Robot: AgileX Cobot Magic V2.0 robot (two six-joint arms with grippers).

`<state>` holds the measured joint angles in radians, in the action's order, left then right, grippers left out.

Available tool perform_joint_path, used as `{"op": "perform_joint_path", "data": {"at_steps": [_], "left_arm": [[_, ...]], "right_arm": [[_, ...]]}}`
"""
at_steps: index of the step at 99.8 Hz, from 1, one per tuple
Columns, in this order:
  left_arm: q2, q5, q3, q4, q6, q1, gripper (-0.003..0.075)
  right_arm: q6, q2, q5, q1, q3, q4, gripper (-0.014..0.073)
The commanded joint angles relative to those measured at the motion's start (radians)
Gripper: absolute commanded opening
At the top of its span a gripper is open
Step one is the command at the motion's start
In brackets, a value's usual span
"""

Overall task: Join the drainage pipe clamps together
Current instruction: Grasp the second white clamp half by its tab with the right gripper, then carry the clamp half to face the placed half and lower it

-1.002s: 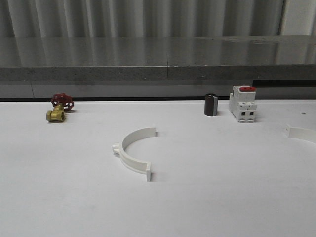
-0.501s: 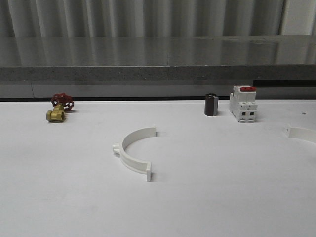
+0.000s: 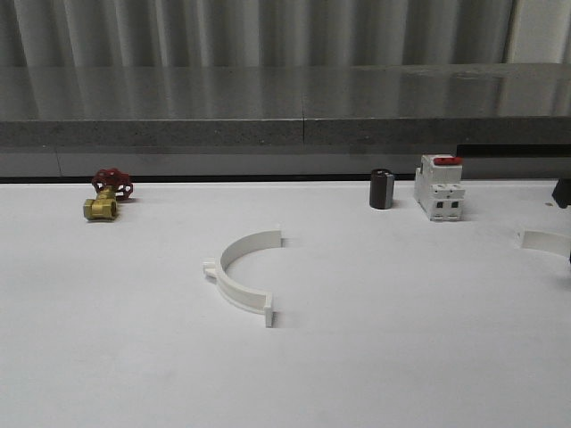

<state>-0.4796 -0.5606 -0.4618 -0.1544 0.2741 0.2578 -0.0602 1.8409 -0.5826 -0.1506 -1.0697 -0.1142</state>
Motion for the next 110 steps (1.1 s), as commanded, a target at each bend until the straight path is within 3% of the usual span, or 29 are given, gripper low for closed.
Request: {"op": "perform_joint_path", "data": {"at_steps": [1, 8, 27, 41, 72, 88, 110], "left_arm": [[-0.001, 0.069, -0.028, 0.004, -0.001, -0.003, -0.002], [-0.001, 0.069, -0.028, 0.004, -0.001, -0.003, -0.002], [-0.001, 0.069, -0.028, 0.004, -0.001, -0.003, -0.002], [-0.001, 0.069, -0.028, 0.004, -0.001, -0.003, -0.002], [-0.001, 0.069, -0.028, 0.004, -0.001, -0.003, -0.002], [-0.001, 0.069, -0.028, 0.004, -0.001, -0.003, -0.002], [-0.001, 0.069, -0.028, 0.004, -0.001, -0.003, -0.002]], "right_arm": [[-0.012, -0.029, 0.026, -0.004, -0.026, -0.003, 0.0524], [-0.012, -0.029, 0.026, -0.004, -0.026, -0.003, 0.0451], [-0.012, -0.029, 0.011, -0.004, -0.026, -0.003, 0.0144], [-0.012, -0.029, 0.006, -0.004, -0.026, -0.003, 0.0019], [0.024, -0.043, -0.012, 0.011, -0.039, -0.095, -0.0004], [0.076, -0.093, -0.01, 0.119, -0.054, -0.108, 0.001], [0.256, -0.092, -0.047, 0.302, -0.108, -0.083, 0.0011]]}}
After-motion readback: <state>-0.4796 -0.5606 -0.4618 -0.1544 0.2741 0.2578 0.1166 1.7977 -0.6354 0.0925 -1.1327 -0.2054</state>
